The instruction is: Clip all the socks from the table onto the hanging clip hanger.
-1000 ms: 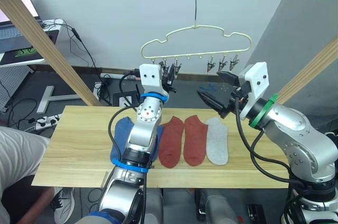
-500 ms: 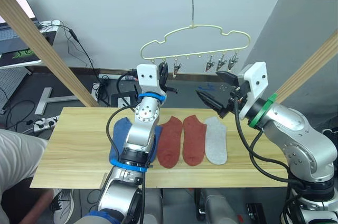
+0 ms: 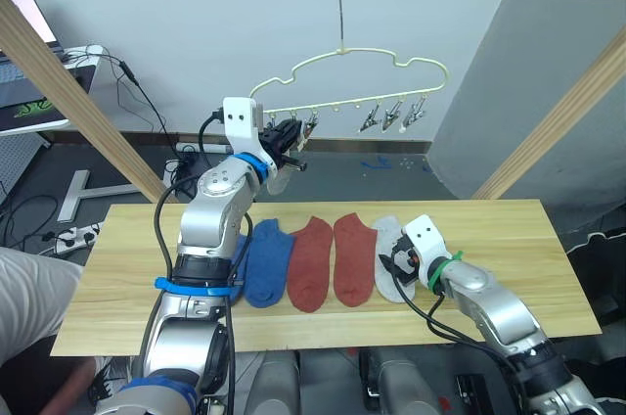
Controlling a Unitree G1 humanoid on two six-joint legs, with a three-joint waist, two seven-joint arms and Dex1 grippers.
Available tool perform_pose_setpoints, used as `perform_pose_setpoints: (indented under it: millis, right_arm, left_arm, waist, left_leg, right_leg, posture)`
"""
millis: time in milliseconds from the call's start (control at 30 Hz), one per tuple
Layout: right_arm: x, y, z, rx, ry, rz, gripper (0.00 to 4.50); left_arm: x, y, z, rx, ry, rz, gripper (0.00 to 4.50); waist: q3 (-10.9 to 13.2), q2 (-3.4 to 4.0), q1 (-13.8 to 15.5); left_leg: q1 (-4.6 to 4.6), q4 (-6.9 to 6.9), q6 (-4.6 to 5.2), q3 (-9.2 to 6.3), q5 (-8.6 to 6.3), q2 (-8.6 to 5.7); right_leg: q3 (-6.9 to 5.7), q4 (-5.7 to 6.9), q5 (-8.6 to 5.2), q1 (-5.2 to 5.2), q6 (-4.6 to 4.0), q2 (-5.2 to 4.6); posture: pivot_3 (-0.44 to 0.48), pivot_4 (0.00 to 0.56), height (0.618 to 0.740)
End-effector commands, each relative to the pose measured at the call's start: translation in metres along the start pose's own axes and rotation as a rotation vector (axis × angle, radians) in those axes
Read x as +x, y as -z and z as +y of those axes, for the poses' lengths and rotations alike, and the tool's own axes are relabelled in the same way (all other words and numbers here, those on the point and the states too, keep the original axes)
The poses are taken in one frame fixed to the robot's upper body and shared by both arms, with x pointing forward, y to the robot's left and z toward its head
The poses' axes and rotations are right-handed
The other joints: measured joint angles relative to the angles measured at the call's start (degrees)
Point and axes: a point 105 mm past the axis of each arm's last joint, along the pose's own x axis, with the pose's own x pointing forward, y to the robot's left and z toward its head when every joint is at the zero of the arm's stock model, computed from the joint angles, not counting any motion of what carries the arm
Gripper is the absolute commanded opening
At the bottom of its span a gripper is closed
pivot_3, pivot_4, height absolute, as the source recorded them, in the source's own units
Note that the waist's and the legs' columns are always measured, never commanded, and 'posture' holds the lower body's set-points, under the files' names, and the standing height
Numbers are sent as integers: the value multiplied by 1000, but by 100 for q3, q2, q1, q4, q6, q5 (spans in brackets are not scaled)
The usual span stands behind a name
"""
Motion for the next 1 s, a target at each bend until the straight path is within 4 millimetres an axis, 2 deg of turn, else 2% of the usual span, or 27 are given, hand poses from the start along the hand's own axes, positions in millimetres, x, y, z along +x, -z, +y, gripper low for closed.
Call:
perform_pose_setpoints:
  millis: [33,167,267,433,600,667,767,900,1000]
  right_arm:
    - [10,1,-9,9,7,-14,4500]
    - [18,23,-12,53,-7,54,4500]
    - [17,37,-5,40,-60,100,3880]
    - [5,58,0,-15,-100,155,2176]
    - [-12,65,-7,-106,-97,143,343]
    - [-21,60,-11,-144,-103,119,43]
    - [-34,43,-15,-221,-106,49,43]
    - [-50,-1,-5,-359,-144,-109,43]
    - [-56,-33,13,-398,-196,-194,43]
  left_arm:
    - [-6,6,-2,-17,1,23,3]
    - [-9,9,-8,-32,15,35,3]
    - [-11,8,-7,-34,17,39,0]
    - [-13,9,-3,-41,24,52,0]
    - [-18,11,-6,-76,81,78,0]
    - [-21,12,-6,-126,105,95,0]
    - [-23,11,-5,-291,143,116,0]
    - [-28,5,-3,-556,208,138,0]
    - [-31,0,-2,-641,248,147,0]
  waist:
    - [0,0,-15]
    - [0,0,-15]
    - [0,0,-15]
    - [-1,0,-11]
    - [-4,3,-6]
    - [-4,3,-1]
    - [-5,3,8]
    - [-4,4,-49]
    - [-5,4,-65]
  left_leg:
    - [8,0,0,1,0,0]
    - [11,0,0,1,0,0]
    - [14,0,0,1,0,0]
    - [18,0,0,1,-1,0]
    - [18,0,0,1,-1,-1]
    - [17,0,-1,3,-1,-3]
    - [16,0,-1,2,-1,-4]
    - [15,0,0,4,-1,-2]
    - [16,-1,0,0,-1,2]
  right_leg:
    - [1,-3,0,10,1,0]
    - [3,-4,0,14,1,0]
    - [4,-3,0,16,1,0]
    - [5,-4,-1,21,2,0]
    - [6,-5,-2,22,3,-1]
    - [8,-6,-2,22,3,-2]
    - [7,-8,-2,22,4,-3]
    - [9,-7,-2,18,4,-2]
    - [7,-5,-3,15,4,2]
  posture:
    - [229,238,740]
    - [237,239,740]
    - [241,240,740]
    - [242,238,740]
    - [243,232,740]
    - [243,232,740]
    - [242,227,740]
    - [237,212,740]
    - [233,209,740]
